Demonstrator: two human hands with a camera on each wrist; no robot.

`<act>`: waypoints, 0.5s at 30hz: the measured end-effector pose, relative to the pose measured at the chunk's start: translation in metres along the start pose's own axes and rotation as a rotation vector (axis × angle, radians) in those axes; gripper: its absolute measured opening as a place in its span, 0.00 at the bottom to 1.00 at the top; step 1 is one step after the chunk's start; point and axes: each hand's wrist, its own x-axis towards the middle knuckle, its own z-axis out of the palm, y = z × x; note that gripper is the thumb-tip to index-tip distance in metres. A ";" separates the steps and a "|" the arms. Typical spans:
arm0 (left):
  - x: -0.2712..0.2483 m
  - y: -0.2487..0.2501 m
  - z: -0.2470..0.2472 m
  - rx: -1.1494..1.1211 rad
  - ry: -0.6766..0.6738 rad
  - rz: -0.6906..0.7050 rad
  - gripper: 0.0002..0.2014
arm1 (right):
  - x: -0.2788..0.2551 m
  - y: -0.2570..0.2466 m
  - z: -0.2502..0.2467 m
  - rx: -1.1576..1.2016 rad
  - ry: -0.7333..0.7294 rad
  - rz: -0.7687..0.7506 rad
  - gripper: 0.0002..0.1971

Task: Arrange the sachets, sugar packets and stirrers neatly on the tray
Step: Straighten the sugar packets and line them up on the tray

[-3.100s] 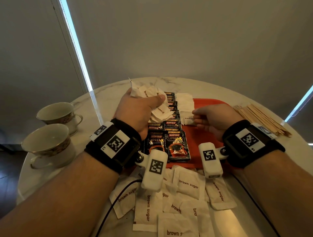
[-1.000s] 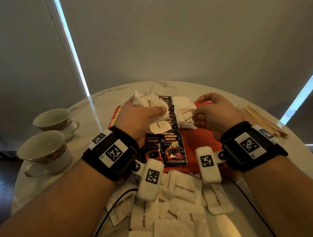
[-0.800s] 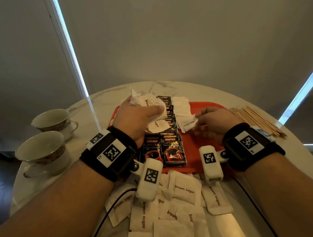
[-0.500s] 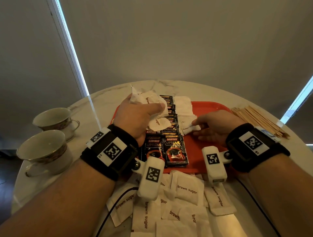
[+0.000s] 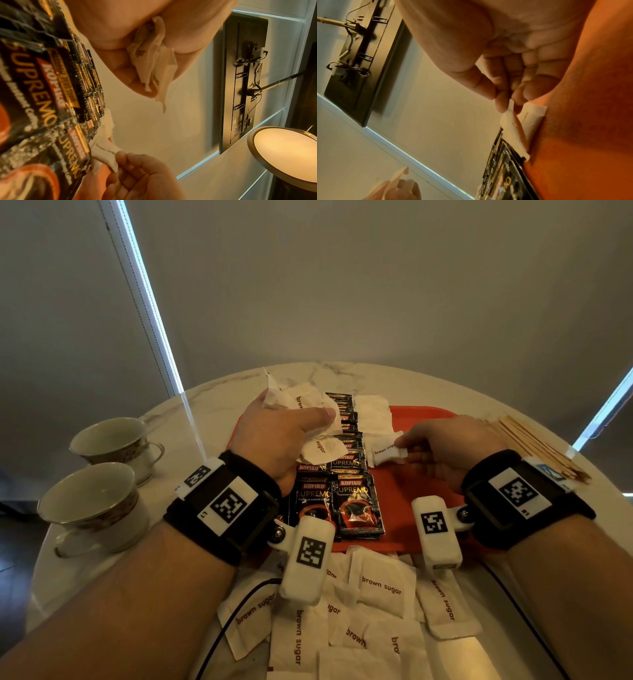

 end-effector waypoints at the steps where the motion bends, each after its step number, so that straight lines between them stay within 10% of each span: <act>1: 0.000 0.000 0.000 0.003 0.001 0.000 0.24 | 0.000 0.001 0.000 -0.008 -0.019 0.016 0.09; 15: -0.002 0.001 0.000 0.003 -0.003 0.000 0.22 | -0.002 0.001 0.004 0.036 -0.065 0.042 0.03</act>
